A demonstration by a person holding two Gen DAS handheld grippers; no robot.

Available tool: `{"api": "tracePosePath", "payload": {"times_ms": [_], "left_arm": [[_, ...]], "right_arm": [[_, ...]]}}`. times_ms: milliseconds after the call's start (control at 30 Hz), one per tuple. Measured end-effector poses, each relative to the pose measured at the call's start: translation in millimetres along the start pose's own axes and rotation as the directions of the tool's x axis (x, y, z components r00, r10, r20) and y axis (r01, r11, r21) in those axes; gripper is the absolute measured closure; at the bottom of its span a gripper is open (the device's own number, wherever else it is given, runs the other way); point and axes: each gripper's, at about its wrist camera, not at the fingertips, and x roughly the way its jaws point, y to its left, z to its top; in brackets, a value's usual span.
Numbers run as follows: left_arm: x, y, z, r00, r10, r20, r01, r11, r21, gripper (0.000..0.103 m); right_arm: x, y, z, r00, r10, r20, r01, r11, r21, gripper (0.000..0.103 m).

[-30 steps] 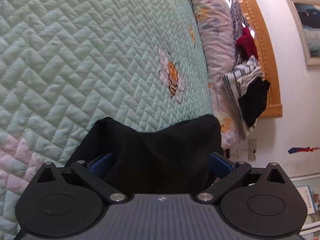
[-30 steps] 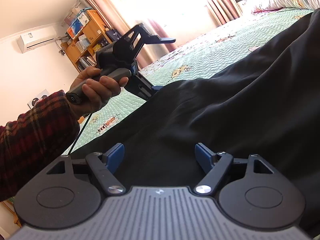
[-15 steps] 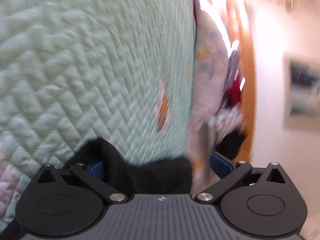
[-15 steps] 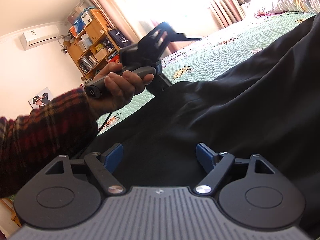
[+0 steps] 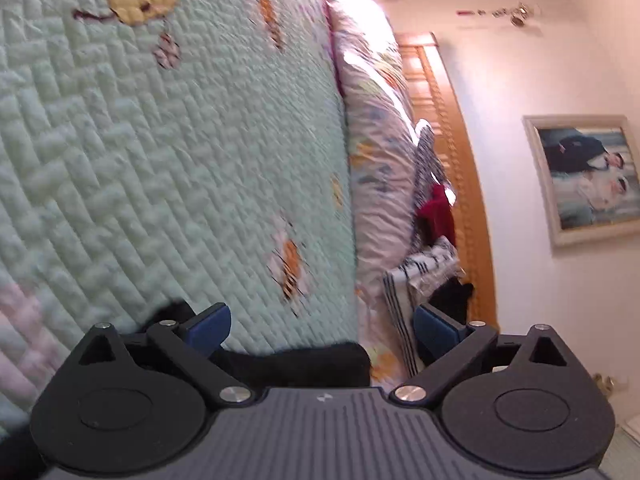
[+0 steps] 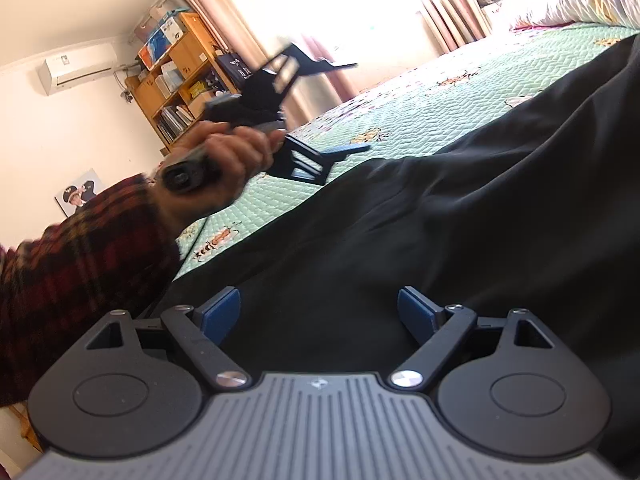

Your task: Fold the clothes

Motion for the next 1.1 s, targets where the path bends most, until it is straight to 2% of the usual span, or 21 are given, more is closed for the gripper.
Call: {"api": "tracePosePath", "payload": {"times_ms": [33,133,233,300,400,433,467,500,567,600,667,733,767,800,833,867,900,933,1000,1067,1100], "left_arm": [[6.1,-9.4,-13.1,0.999,-0.012,-0.032,0.013,0.999,0.031,0.003],[23.5,-12.5,-54.7,0.992,0.096,-0.076,-0.088,0.991,0.103,0.003],[19.4,16.1,-78.5,0.969,0.240,-0.047,-0.233,0.965,0.122,0.011],[9.3,26.8,-83.4,0.972,0.233,-0.017,-0.230,0.965,0.125,0.027],[-6.9,39.1,-80.2,0.978,0.207,0.032,-0.208,0.976,0.063,0.029],[-9.8,38.8,-78.5,0.975,0.216,0.043,-0.218,0.974,0.060,0.029],[-11.4,35.0,-80.0,0.972,0.231,0.048,-0.234,0.970,0.068,0.029],[-12.9,31.2,-81.4,0.968,0.245,0.053,-0.249,0.966,0.076,0.025],[-15.2,21.6,-88.4,0.962,0.267,0.063,-0.272,0.957,0.104,0.013],[-16.1,16.1,-93.4,0.959,0.275,0.068,-0.281,0.952,0.123,0.008],[-18.3,12.7,-101.9,0.955,0.287,0.072,-0.295,0.945,0.140,0.007],[-21.4,14.8,-108.9,0.952,0.297,0.073,-0.305,0.942,0.140,0.008],[-26.1,14.9,-110.9,0.949,0.305,0.083,-0.314,0.940,0.134,0.010],[-30.8,14.9,-112.9,0.945,0.312,0.093,-0.322,0.938,0.128,0.014],[-35.6,15.0,-115.0,0.942,0.320,0.104,-0.331,0.936,0.121,0.016],[-40.3,15.0,-117.0,0.938,0.327,0.114,-0.340,0.934,0.115,0.017],[-45.0,15.0,-119.0,0.934,0.335,0.124,-0.348,0.931,0.108,0.016],[-49.7,15.1,-121.0,0.930,0.342,0.134,-0.356,0.929,0.102,0.015],[-63.5,7.7,-131.3,0.912,0.374,0.166,-0.395,0.910,0.121,0.008],[-83.9,1.2,-151.2,0.895,0.400,0.197,-0.431,0.889,0.155,0.006],[-95.0,-0.1,-162.0,0.889,0.408,0.209,-0.444,0.880,0.168,0.005]], "right_arm": [[-1.2,-0.8,1.7,1.000,0.003,-0.005,-0.003,1.000,0.011,0.016],[-11.2,-2.4,12.7,1.000,0.011,-0.001,-0.011,0.998,0.067,0.017],[-42.2,-10.1,33.3,0.993,-0.038,0.112,0.028,0.996,0.083,0.016],[-60.9,-24.5,46.0,0.984,-0.073,0.163,0.054,0.991,0.121,0.016],[-68.7,-73.2,48.6,0.980,-0.130,0.149,0.082,0.953,0.292,0.014],[-67.2,-93.3,45.7,0.978,-0.176,0.113,0.126,0.926,0.356,0.032],[-68.8,-100.4,45.7,0.976,-0.198,0.091,0.150,0.912,0.382,0.055],[-71.0,-105.3,46.3,0.974,-0.216,0.071,0.170,0.900,0.401,0.056],[-76.5,-89.7,58.9,0.974,-0.210,0.084,0.169,0.923,0.347,0.035],[-80.0,-77.2,68.7,0.973,-0.195,0.125,0.152,0.944,0.292,0.033],[-80.0,-63.8,89.7,0.974,-0.133,0.183,0.091,0.971,0.220,0.030],[-71.6,-71.4,109.6,0.974,-0.121,0.191,0.075,0.970,0.231,0.030],[-62.8,-85.3,117.5,0.976,-0.142,0.167,0.096,0.962,0.256,0.030],[-50.5,-107.6,124.9,0.969,-0.218,0.113,0.178,0.940,0.291,0.030],[-39.0,-128.9,127.1,0.946,-0.321,0.045,0.290,0.901,0.324,0.036],[-28.4,-151.8,126.6,0.921,-0.388,-0.023,0.371,0.860,0.350,0.068],[-24.8,-170.3,124.9,0.912,-0.407,-0.051,0.393,0.833,0.388,0.083],[-29.4,-177.0,125.2,0.913,-0.405,-0.044,0.383,0.816,0.433,0.091],[-48.5,-166.9,126.1,0.939,-0.343,0.025,0.289,0.826,0.484,0.070],[-74.7,-139.5,123.5,0.938,-0.318,0.136,0.230,0.867,0.443,0.031],[-87.5,-127.1,117.2,0.936,-0.296,0.188,0.195,0.885,0.422,0.025]]}}
